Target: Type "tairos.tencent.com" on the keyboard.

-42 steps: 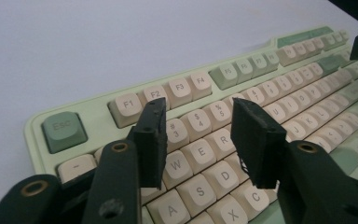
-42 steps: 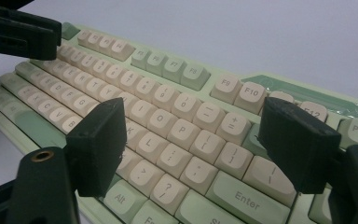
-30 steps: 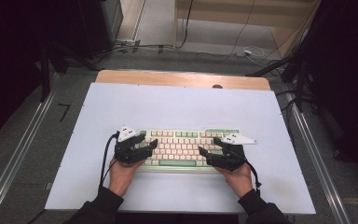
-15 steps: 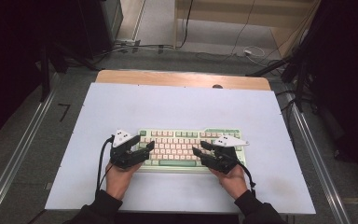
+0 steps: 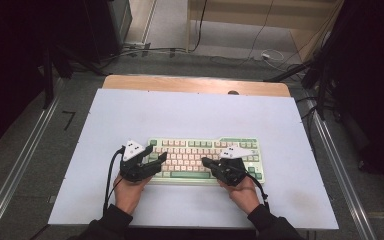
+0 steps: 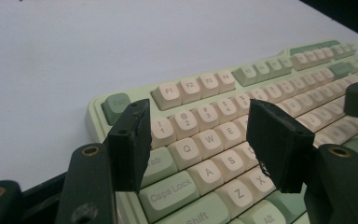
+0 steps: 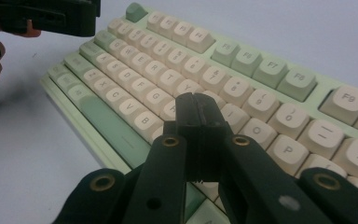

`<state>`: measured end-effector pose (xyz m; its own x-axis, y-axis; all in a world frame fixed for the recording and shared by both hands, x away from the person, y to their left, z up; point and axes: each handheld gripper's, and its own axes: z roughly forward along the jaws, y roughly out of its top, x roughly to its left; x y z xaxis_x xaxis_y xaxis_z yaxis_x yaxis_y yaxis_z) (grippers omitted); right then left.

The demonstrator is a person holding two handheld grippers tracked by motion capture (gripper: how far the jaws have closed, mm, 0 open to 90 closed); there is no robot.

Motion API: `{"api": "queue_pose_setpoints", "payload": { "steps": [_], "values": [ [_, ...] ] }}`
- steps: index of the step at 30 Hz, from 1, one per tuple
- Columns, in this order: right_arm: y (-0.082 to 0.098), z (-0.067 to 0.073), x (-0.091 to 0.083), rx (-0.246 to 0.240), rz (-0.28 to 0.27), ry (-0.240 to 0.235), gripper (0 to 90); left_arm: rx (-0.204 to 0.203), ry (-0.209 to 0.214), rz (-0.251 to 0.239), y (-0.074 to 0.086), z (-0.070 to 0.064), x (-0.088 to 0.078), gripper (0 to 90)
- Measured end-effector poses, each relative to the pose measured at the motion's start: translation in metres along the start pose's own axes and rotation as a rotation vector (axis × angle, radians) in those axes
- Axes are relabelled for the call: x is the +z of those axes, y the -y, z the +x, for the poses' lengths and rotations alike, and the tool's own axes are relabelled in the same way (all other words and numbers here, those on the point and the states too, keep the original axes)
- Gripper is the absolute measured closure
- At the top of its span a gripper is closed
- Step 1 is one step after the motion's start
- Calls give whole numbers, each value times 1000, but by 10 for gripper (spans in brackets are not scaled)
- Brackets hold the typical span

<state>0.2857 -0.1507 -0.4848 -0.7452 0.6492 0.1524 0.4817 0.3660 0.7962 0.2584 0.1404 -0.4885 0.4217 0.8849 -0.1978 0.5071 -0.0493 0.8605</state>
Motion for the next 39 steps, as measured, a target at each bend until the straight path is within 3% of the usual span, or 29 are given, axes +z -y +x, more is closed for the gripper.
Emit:
{"api": "queue_pose_setpoints", "payload": {
  "steps": [9, 20, 31, 34, 39],
  "values": [
    [-1, 7, 9, -21, 27, -12, 873, -20, 50, 30, 1, 1, 3, 463],
    [-1, 12, 16, -37, 49, -13, 873, -13, 37, 23, 0, 1, 2, 478],
    [1, 15, 22, -51, 79, -5, 872, 20, 24, 15, -1, -2, -1, 475],
    [1, 15, 21, -42, 74, -11, 868, 6, 24, 34, -1, -2, 0, 451],
    [-5, 10, 9, -8, -1, -4, 824, 4, 22, 54, -1, -3, 1, 435]
  ]
}}
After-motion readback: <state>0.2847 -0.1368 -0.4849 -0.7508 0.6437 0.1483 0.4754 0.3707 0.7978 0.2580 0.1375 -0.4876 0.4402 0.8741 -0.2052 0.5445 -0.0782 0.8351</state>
